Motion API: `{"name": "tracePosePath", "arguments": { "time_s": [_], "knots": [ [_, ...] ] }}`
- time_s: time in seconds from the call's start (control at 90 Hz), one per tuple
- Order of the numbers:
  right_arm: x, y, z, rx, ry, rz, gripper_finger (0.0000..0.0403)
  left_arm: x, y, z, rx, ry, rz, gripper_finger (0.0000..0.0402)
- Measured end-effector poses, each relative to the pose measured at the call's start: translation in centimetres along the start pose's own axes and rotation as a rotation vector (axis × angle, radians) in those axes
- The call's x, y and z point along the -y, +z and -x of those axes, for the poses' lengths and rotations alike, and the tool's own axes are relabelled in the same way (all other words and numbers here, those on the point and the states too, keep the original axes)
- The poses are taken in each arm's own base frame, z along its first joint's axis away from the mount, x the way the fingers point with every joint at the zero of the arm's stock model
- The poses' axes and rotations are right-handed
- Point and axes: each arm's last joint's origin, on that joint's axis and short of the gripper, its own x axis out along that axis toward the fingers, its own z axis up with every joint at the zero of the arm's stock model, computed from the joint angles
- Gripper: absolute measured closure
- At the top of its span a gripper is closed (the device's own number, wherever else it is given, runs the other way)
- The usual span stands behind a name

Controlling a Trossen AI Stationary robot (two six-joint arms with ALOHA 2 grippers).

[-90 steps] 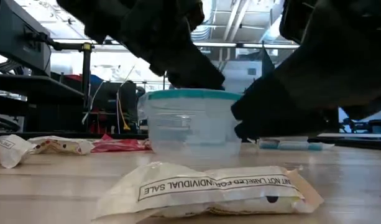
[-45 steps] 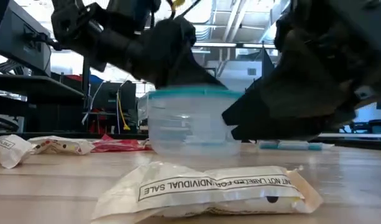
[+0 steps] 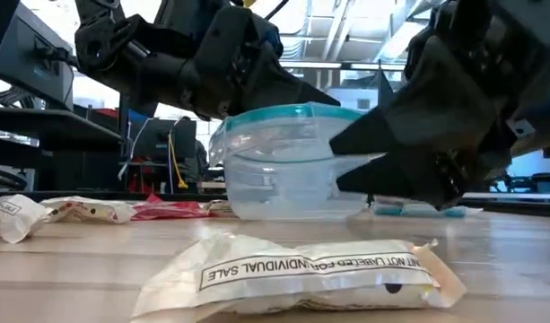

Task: Sort candy
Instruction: Open the center transparent bin

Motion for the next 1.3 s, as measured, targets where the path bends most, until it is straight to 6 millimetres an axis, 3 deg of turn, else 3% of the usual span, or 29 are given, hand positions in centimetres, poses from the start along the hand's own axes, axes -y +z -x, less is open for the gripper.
{"name": "tracePosePath", "arguments": {
  "time_s": [0.411,0.644,0.833,1.089,1.3],
  "knots": [
    [2.4,1.1,0.1,-0.016,0.173,-0.056,0.0148,0.4,-0.8,-0.3,-0.066,-0.035,-0.058,0.0183],
    [2.8,1.1,-0.2,-0.029,0.177,0.056,0.0148,0.3,-1.6,-1.8,-0.162,-0.031,-0.054,0.0183],
    [2.3,0.5,0.3,-0.027,0.177,0.251,0.0163,0.3,-2.1,-2.5,-0.175,-0.042,-0.049,0.0183],
    [-0.1,0.7,0.3,0.038,0.217,0.491,0.02,0.0,-2.6,-2.8,-0.186,-0.025,-0.048,0.0183],
    [-1.0,0.0,0.8,-0.032,0.267,0.401,0.0215,0.2,-2.0,-3.2,-0.18,-0.023,-0.042,0.0183]
  ]
}}
